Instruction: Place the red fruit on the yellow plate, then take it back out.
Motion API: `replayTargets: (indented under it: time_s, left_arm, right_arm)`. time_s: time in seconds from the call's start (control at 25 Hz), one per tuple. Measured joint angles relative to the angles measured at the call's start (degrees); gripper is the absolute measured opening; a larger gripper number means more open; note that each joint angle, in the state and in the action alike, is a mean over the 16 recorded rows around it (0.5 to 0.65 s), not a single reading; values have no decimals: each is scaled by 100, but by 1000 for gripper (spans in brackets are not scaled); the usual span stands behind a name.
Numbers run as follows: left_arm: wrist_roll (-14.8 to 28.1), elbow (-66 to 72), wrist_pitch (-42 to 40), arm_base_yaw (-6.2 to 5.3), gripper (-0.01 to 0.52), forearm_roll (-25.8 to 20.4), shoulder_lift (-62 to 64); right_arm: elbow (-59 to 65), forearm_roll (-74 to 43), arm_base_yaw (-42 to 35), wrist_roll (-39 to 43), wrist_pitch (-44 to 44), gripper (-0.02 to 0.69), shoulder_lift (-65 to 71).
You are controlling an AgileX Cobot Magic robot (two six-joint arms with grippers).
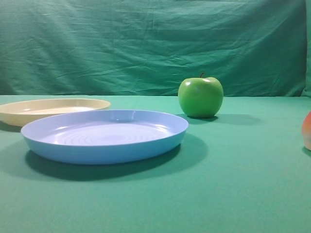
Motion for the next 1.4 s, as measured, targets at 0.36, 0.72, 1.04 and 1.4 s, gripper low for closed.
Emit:
replayTargets:
  time_s: [0.36, 0.72, 1.04, 1.4]
  left_arm:
    - [0, 0, 0, 0, 0, 0, 0]
    - [0, 0, 0, 0, 0, 0, 0]
    - [0, 0, 0, 0, 0, 0, 0]
    - [0, 0, 0, 0, 0, 0, 0]
  right_arm:
    - [793, 3, -59, 13, -554, 0, -1]
    - [1030, 9, -59, 13, -806, 0, -1]
    - [1031, 10, -59, 13, -805, 0, -1]
    - [1031, 10, -59, 13, -805, 0, -1]
